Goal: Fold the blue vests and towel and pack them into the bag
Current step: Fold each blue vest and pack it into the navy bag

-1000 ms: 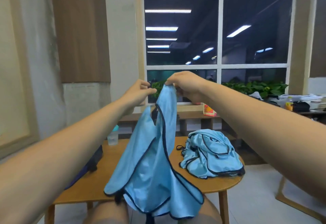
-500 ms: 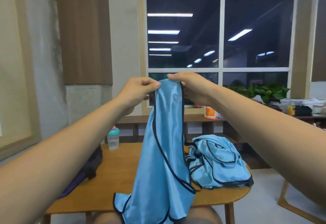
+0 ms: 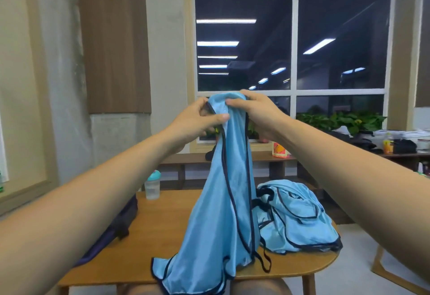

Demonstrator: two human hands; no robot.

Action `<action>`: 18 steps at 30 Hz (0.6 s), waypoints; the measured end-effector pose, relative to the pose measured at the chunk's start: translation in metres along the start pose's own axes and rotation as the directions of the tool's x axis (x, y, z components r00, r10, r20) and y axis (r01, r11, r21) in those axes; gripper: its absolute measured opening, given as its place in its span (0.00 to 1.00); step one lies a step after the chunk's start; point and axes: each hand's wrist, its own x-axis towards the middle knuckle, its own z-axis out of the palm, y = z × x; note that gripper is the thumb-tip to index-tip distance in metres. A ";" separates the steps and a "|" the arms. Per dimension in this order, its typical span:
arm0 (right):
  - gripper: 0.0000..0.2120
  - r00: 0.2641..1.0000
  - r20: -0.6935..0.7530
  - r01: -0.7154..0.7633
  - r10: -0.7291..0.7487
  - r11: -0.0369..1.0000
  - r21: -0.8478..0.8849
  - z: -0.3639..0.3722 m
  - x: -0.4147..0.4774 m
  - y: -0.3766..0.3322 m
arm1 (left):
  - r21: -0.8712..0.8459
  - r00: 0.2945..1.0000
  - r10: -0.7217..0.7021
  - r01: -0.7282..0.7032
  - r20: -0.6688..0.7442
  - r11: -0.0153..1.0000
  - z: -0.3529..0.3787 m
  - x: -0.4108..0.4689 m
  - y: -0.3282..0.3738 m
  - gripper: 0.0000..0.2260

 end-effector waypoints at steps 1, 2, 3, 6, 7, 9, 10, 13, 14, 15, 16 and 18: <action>0.11 1.000 -0.030 0.002 -0.003 1.000 -0.022 0.000 0.001 -0.002 | 0.022 0.999 -0.021 0.021 0.031 1.000 0.007 -0.003 -0.005 0.23; 0.11 0.998 -0.056 0.011 -0.014 0.999 -0.053 0.000 0.002 -0.004 | 0.043 0.998 -0.047 0.045 0.051 0.998 0.014 -0.005 -0.012 0.25; 0.10 0.996 -0.079 0.026 -0.034 0.995 -0.093 0.000 0.003 -0.005 | 0.061 0.995 -0.075 0.071 0.065 0.996 0.021 -0.007 -0.019 0.26; 0.09 0.988 -0.129 0.060 -0.084 0.982 -0.178 0.000 0.004 -0.010 | 0.038 0.987 -0.143 0.140 0.075 0.989 0.037 -0.012 -0.045 0.20; 0.08 0.986 -0.134 0.067 -0.094 0.979 -0.193 -0.001 0.004 -0.012 | 0.037 0.985 -0.150 0.147 0.089 0.988 0.041 -0.015 -0.053 0.18; 0.09 0.984 -0.149 0.063 -0.097 0.974 -0.218 -0.006 0.005 -0.014 | 0.016 0.979 -0.164 0.164 0.122 0.986 0.042 -0.021 -0.068 0.16; 0.11 0.982 -0.161 0.057 -0.095 0.972 -0.226 -0.009 0.004 -0.014 | -0.002 0.977 -0.176 0.178 0.122 0.984 0.042 -0.023 -0.073 0.16; 0.12 0.974 -0.208 0.038 -0.089 0.971 -0.236 -0.010 0.005 -0.010 | -0.043 0.984 -0.175 0.176 0.015 0.984 0.042 -0.029 -0.069 0.18; 0.11 0.972 -0.215 0.038 -0.092 0.969 -0.243 -0.006 0.004 -0.009 | -0.083 0.986 -0.166 0.165 -0.006 0.983 0.046 -0.030 -0.065 0.19; 0.10 0.972 -0.213 0.042 -0.098 0.966 -0.255 -0.001 0.004 -0.008 | -0.107 0.988 -0.154 0.153 0.001 0.982 0.052 -0.032 -0.061 0.21; 0.09 0.973 -0.204 0.051 -0.108 0.963 -0.266 0.006 0.004 -0.007 | -0.101 0.990 -0.144 0.144 0.011 0.984 0.060 -0.033 -0.057 0.25; 0.12 0.975 -0.178 0.075 -0.130 0.956 -0.283 0.020 0.005 -0.007 | -0.018 0.990 -0.142 0.142 -0.003 0.990 0.075 -0.029 -0.055 0.29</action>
